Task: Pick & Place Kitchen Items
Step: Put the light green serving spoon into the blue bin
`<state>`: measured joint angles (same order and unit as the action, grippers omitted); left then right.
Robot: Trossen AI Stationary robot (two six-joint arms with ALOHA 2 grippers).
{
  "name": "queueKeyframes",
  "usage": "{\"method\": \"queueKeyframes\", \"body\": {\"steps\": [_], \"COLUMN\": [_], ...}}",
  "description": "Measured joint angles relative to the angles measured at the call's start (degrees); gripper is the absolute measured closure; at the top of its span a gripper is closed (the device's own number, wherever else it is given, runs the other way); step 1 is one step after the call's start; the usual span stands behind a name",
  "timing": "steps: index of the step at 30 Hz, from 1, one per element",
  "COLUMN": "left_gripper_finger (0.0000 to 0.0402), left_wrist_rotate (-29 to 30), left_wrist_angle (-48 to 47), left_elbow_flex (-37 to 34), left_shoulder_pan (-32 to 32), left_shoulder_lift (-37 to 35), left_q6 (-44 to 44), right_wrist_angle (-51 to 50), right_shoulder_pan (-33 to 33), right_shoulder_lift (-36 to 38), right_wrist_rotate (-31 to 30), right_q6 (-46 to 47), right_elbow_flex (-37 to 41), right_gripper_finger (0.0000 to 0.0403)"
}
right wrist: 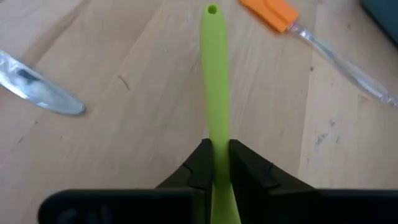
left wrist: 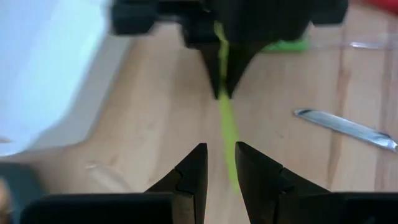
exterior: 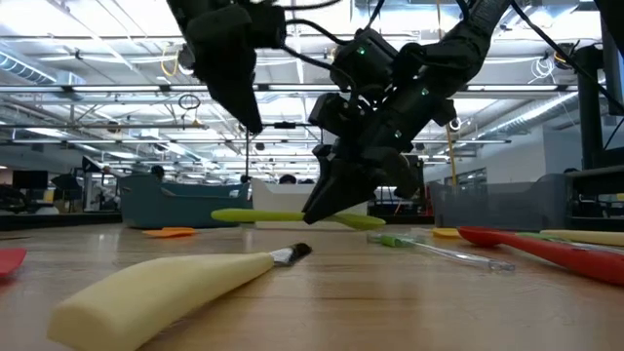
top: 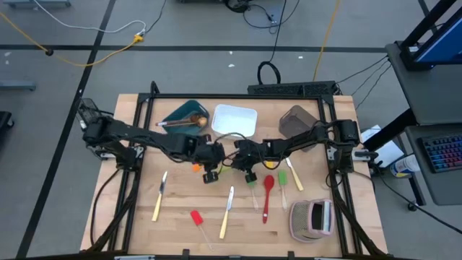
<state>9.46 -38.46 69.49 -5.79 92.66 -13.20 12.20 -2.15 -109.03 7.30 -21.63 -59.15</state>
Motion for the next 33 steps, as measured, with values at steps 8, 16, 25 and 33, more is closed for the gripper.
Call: {"method": "queueKeyframes", "body": {"steps": [8, 16, 25, 33], "left_gripper_finger": [0.0313, 0.0313, 0.0313, 0.0313], "left_wrist_rotate": [-2.1, -2.4, -3.4, -3.5], "left_wrist_angle": [2.9, 4.4, 5.3, 5.1], "left_elbow_flex": [0.0, 0.0, 0.0, 0.0], "left_shoulder_pan": [-0.1, 0.5, 1.4, 1.4], "left_shoulder_lift": [9.1, 12.9, 12.5, 12.5], "left_q6": [-0.4, -0.2, -0.2, 1.2], "right_wrist_angle": [0.9, 1.0, 3.5, 5.3], "right_shoulder_pan": [0.0, 0.0, 0.0, 0.0], "right_shoulder_lift": [0.0, 0.0, 0.0, 0.0], "right_wrist_rotate": [0.0, 0.0, 0.0, -0.2], "right_q6": [-0.1, -0.3, -0.2, -0.2], "right_elbow_flex": [0.0, 0.0, 0.0, 0.1], "right_gripper_finger": [0.037, 0.0372, 0.0373, 0.0369]}}
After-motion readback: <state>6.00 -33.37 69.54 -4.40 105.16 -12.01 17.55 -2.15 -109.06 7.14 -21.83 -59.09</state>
